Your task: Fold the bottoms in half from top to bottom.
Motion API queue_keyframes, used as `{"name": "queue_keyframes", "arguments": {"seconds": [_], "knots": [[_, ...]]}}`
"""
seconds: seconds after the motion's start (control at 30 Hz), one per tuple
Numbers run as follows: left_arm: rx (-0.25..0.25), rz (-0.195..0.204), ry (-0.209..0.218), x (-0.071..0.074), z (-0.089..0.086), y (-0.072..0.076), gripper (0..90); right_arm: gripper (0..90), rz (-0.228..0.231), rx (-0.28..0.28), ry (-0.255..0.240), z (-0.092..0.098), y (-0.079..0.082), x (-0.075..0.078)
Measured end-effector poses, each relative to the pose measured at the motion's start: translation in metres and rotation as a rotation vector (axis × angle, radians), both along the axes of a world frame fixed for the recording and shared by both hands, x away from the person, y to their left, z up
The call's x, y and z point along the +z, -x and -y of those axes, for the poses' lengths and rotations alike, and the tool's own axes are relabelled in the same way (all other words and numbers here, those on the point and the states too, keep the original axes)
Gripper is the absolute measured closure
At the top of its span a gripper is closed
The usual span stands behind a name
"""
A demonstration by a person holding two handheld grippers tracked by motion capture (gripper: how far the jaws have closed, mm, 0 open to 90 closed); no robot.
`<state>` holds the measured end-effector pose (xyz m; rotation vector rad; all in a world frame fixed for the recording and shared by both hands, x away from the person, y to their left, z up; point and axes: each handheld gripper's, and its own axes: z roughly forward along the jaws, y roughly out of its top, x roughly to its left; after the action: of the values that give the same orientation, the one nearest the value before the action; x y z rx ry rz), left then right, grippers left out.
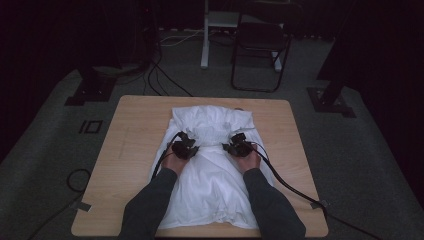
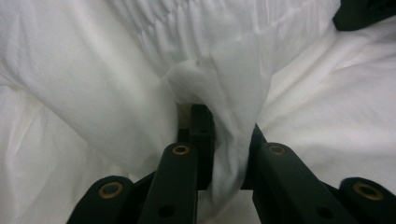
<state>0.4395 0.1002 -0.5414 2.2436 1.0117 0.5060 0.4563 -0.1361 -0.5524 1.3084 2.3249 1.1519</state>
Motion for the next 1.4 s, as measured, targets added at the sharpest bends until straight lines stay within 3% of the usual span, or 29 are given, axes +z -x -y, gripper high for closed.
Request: {"name": "queue_keyframes", "arguments": {"seconds": [0.03, 0.07, 0.17, 0.27, 0.3, 0.33, 0.37, 0.43, 0.53, 0.6, 0.8, 0.87, 0.9, 0.97, 1.07, 1.1, 1.17, 1.2, 1.23, 1.27, 1.3, 1.33, 1.4], "knots": [[0.0, -0.005, 0.038, 0.006, -0.003, 0.003, 83.5, 84.2, 0.014, 0.005, 0.001, 0.002, 0.003, 0.006], [0.0, -0.005, 0.038, 0.006, -0.003, 0.003, 83.6, 84.3, 0.029, 0.01, -0.003, 0.004, 0.005, 0.011], [-0.026, 0.049, 0.111, 0.036, -0.008, 0.02, 83.7, 84.4, 0.106, 0.036, -0.009, 0.008, 0.018, 0.034], [-0.048, 0.107, 0.184, 0.067, -0.009, 0.041, 83.7, 84.4, 0.173, 0.054, -0.051, 0.018, 0.033, 0.061], [-0.061, 0.127, 0.199, 0.077, -0.009, 0.049, 83.7, 84.5, 0.196, 0.058, -0.067, 0.021, 0.04, 0.07], [-0.061, 0.127, 0.199, 0.077, -0.009, 0.049, 83.7, 84.5, 0.196, 0.058, -0.067, 0.021, 0.04, 0.07], [-0.088, 0.164, 0.216, 0.094, -0.008, 0.066, 83.6, 84.4, 0.246, 0.076, -0.089, 0.028, 0.056, 0.087], [-0.111, 0.184, 0.207, 0.103, -0.006, 0.081, 83.5, 84.4, 0.272, 0.092, -0.089, 0.033, 0.071, 0.096], [-0.129, 0.164, 0.179, 0.096, -0.005, 0.094, 83.2, 84.4, 0.27, 0.114, -0.061, 0.034, 0.087, 0.094], [-0.127, 0.133, 0.171, 0.081, -0.006, 0.097, 82.5, 84.3, 0.228, 0.132, -0.055, 0.035, 0.095, 0.08], [-0.106, -0.029, 0.17, 0.017, -0.013, 0.092, 82.0, 84.1, 0.094, 0.137, -0.021, 0.027, 0.1, 0.026], [-0.093, -0.066, 0.159, -0.002, -0.014, 0.089, 81.2, 83.9, 0.053, 0.14, -0.005, 0.024, 0.099, 0.009], [-0.082, -0.081, 0.177, -0.011, -0.014, 0.087, 80.5, 83.8, 0.04, 0.141, 0.001, 0.023, 0.099, 0.004], [-0.078, -0.099, 0.213, -0.012, -0.018, 0.086, 78.4, 82.9, 0.019, 0.135, 0.007, 0.021, 0.098, -0.008], [-0.065, -0.123, 0.219, -0.006, -0.017, 0.086, 63.5, 76.5, -0.01, 0.122, -0.029, 0.024, 0.096, -0.008], [-0.057, -0.121, 0.237, 0.002, -0.021, 0.089, 60.3, 59.7, -0.043, 0.144, -0.065, 0.029, 0.094, -0.002], [-0.05, -0.101, 0.266, 0.013, -0.028, 0.093, 55.7, 49.9, -0.034, 0.166, -0.095, 0.034, 0.097, 0.005], [-0.05, -0.101, 0.266, 0.013, -0.028, 0.093, 55.3, 49.9, -0.034, 0.166, -0.095, 0.034, 0.097, 0.005], [-0.051, -0.077, 0.301, 0.025, -0.036, 0.095, 54.3, 46.1, -0.003, 0.182, -0.137, 0.043, 0.101, 0.016], [-0.047, -0.061, 0.31, 0.031, -0.039, 0.095, 54.1, 45.6, 0.015, 0.189, -0.161, 0.048, 0.102, 0.022], [-0.04, -0.042, 0.315, 0.037, -0.043, 0.094, 54.6, 46.5, 0.041, 0.187, -0.167, 0.052, 0.103, 0.029], [-0.03, -0.022, 0.313, 0.043, -0.047, 0.092, 58.2, 56.4, 0.07, 0.181, -0.172, 0.056, 0.103, 0.035], [-0.002, -0.011, 0.312, 0.049, -0.051, 0.087, 82.1, 79.3, 0.116, 0.148, -0.166, 0.064, 0.1, 0.044]]}}
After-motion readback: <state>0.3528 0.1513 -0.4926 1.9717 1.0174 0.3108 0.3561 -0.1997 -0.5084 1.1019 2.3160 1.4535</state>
